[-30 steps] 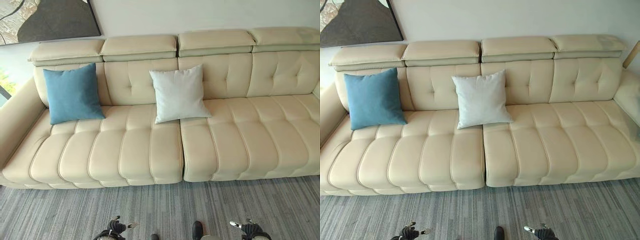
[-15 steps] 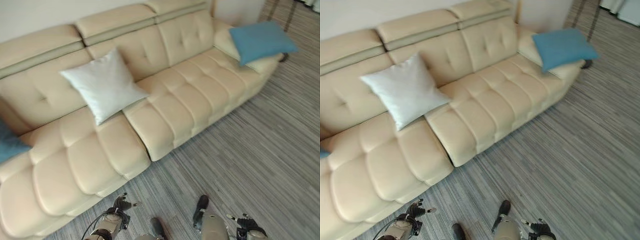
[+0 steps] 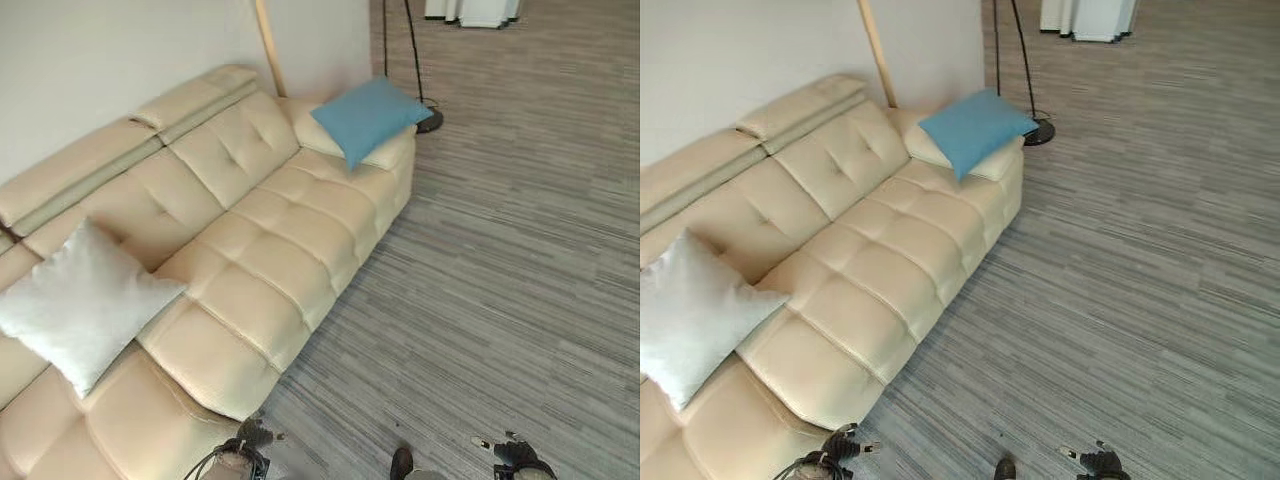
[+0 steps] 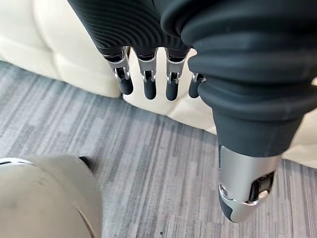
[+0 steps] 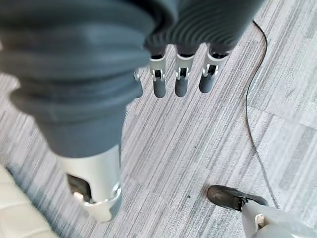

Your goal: Pick up all the scattered cushions and arrange them neatly on the sofa.

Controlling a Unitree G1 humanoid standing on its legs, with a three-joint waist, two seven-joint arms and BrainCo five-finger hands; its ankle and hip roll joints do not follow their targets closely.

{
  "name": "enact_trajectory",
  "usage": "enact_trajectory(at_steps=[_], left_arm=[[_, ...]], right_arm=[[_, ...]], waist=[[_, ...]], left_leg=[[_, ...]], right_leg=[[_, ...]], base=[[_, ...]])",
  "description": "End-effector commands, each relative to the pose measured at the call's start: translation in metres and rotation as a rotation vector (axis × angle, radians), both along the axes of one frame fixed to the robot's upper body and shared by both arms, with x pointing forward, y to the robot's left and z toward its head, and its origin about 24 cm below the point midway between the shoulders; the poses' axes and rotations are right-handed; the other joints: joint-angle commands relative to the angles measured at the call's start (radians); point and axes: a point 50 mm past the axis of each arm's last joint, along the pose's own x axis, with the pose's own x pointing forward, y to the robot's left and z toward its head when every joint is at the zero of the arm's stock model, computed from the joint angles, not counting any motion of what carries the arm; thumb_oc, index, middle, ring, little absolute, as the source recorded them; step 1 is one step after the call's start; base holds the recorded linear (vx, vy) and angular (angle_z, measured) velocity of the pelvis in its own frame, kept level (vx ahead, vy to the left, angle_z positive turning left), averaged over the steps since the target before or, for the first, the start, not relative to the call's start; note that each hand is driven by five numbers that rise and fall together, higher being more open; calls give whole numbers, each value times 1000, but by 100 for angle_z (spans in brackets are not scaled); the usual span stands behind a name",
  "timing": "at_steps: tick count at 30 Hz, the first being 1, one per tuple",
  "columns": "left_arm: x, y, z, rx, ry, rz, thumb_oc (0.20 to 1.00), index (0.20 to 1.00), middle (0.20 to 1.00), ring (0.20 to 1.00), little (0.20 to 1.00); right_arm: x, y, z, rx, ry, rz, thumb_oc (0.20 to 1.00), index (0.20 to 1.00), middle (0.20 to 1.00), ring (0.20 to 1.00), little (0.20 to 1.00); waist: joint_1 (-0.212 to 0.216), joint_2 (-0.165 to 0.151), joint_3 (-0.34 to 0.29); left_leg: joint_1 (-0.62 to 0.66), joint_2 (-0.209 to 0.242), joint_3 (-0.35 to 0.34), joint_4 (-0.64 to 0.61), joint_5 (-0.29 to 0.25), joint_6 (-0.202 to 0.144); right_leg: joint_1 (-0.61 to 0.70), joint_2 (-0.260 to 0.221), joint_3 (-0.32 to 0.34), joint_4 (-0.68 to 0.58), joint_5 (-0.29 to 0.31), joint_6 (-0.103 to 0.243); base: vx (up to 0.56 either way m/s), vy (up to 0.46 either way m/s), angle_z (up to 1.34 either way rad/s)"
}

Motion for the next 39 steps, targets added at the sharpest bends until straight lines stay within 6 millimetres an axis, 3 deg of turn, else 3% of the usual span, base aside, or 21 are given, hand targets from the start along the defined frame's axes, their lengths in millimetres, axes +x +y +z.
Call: enact_trajectory(at_steps=[1, 3, 6, 8, 10, 12, 13, 15, 17, 18, 19, 20, 23, 27, 30, 32, 33, 35, 36, 39], left_arm=[[15, 14, 7, 28, -46, 25, 1000, 1000, 1000, 1000, 1000], [13, 16, 7, 30, -43, 39, 1000, 1000, 1000, 1000, 1000], [9, 16, 5, 23, -32, 55, 1000, 1000, 1000, 1000, 1000], [-5, 18, 1, 22, 9, 78, 1000, 1000, 1000, 1000, 1000], [-11, 20, -1, 23, 31, 84, 1000, 1000, 1000, 1000, 1000], [-11, 24, 0, 31, 37, 84, 1000, 1000, 1000, 1000, 1000], [-6, 27, 2, 37, 26, 82, 1000, 1000, 1000, 1000, 1000], [1, 27, 4, 42, 4, 63, 1000, 1000, 1000, 1000, 1000], [6, 28, 7, 47, -11, 51, 1000, 1000, 1000, 1000, 1000], [13, 27, 9, 45, -34, 49, 1000, 1000, 1000, 1000, 1000], [13, 27, 9, 45, -34, 49, 1000, 1000, 1000, 1000, 1000], [19, 26, 11, 41, -54, 44, 1000, 1000, 1000, 1000, 1000], [31, 27, 16, 58, -90, 27, 1000, 1000, 1000, 1000, 1000], [30, 25, 15, 65, -86, 12, 1000, 1000, 1000, 1000, 1000], [17, 19, 9, 50, -39, -7, 1000, 1000, 1000, 1000, 1000], [13, 14, 6, 43, -21, -39, 1000, 1000, 1000, 1000, 1000], [12, 10, 5, 32, -18, -48, 1000, 1000, 1000, 1000, 1000], [14, 8, 6, 27, -21, -60, 1000, 1000, 1000, 1000, 1000], [15, 6, 6, 25, -23, -67, 1000, 1000, 1000, 1000, 1000], [18, 2, 6, 17, -30, -79, 1000, 1000, 1000, 1000, 1000]], right_arm=[[11, -4, 5, -28, -25, 33, 1000, 1000, 1000, 1000, 1000], [15, -3, 6, -33, -33, 40, 1000, 1000, 1000, 1000, 1000], [13, -3, 5, -34, -25, 37, 1000, 1000, 1000, 1000, 1000], [7, -2, 2, -32, 3, 50, 1000, 1000, 1000, 1000, 1000], [1, 0, -1, -14, 19, 40, 1000, 1000, 1000, 1000, 1000], [-7, 5, -5, 30, 35, 22, 1000, 1000, 1000, 1000, 1000], [-7, 7, -6, 44, 38, 16, 1000, 1000, 1000, 1000, 1000], [-3, 8, -5, 53, 20, 15, 1000, 1000, 1000, 1000, 1000], [-2, 10, -5, 55, 12, 10, 1000, 1000, 1000, 1000, 1000], [1, 12, -4, 57, -1, 9, 1000, 1000, 1000, 1000, 1000], [1, 12, -4, 57, -1, 9, 1000, 1000, 1000, 1000, 1000], [5, 12, -3, 55, -14, 13, 1000, 1000, 1000, 1000, 1000], [10, 11, -1, 33, -17, 20, 1000, 1000, 1000, 1000, 1000], [-1, 7, -4, 25, 14, 8, 1000, 1000, 1000, 1000, 1000], [-10, 3, -5, 18, 36, 11, 1000, 1000, 1000, 1000, 1000], [-9, 2, -5, 12, 36, 23, 1000, 1000, 1000, 1000, 1000], [-7, 2, -4, 11, 31, 38, 1000, 1000, 1000, 1000, 1000], [-5, -2, -2, -2, 29, 49, 1000, 1000, 1000, 1000, 1000], [-5, -3, -2, -4, 31, 50, 1000, 1000, 1000, 1000, 1000], [-1, -5, 1, -13, 15, 57, 1000, 1000, 1000, 1000, 1000]], waist=[[56, 21, 90], [89, 41, 116], [105, 49, 127], [111, 56, 100], [111, 40, 76], [113, 11, 55], [106, 9, 58], [92, 7, 68], [81, 20, 78], [69, 33, 84], [67, 32, 87], [55, 34, 96], [16, 10, 122], [-8, -2, 113], [-26, 10, 76], [-31, 30, 66], [-29, 37, 68], [-20, 35, 73], [-16, 33, 78], [4, 20, 89]], left_leg=[[-59, -45, -101, 76, 17, 55], [-128, -58, -128, -34, 108, 54], [-162, -67, -103, -64, 137, 48], [-118, -61, -107, -87, 161, 62], [-114, -68, -90, -59, 145, 77], [-107, -82, -64, -3, 94, 115], [-82, -81, -48, 9, 62, 135], [-51, -85, -26, 15, 32, 155], [0, -77, -12, 3, 12, 168], [46, -64, 1, -15, -15, 168], [50, -65, -1, -16, -16, 167], [78, -56, 3, -20, -41, 158], [159, -52, 1, -34, -98, 124], [242, -35, -10, -45, -154, 93], [286, 25, -13, -26, -172, 59], [278, 61, -20, 30, -132, 37], [243, 70, -36, 129, -78, 33], [191, 53, -69, 280, 0, 36], [166, 48, -77, 324, 14, 40], [73, 9, -77, 348, -29, 61]], right_leg=[[-1, 11, 71, 90, -156, 121], [47, 46, 134, 89, -189, 113], [87, 63, 181, 73, -206, 112], [140, 63, 218, 47, -228, 122], [162, 37, 226, 60, -251, 131], [142, 3, 229, 182, -263, 158], [73, -10, 225, 326, -237, 189], [1, -30, 207, 465, -165, 223], [-79, -65, 158, 581, -105, 231], [-129, -104, 82, 556, -118, 205], [-125, -105, 80, 557, -121, 205], [-152, -119, 31, 463, -141, 192], [-255, -151, -11, 148, -9, 233], [-259, -163, -11, 63, 70, 259], [-237, -138, -11, 109, 59, 227], [-224, -103, -11, 134, 18, 199], [-201, -76, 2, 142, -16, 170], [-160, -43, 28, 145, -64, 129], [-144, -38, 36, 147, -80, 118], [-100, -31, 62, 136, -112, 111]], base=[[355, -8, -109], [389, 42, -103], [295, 102, -76], [392, 182, -87], [397, 166, -60], [435, 181, -28], [286, 136, -44], [203, 109, -37], [221, 83, 2], [229, 47, -1], [337, -42, -17], [342, -155, -6], [454, -248, -20], [439, -250, 13], [527, -368, 57], [321, -329, 13], [297, -335, -30], [316, -296, -39], [331, -229, -36], [206, -97, -32]])
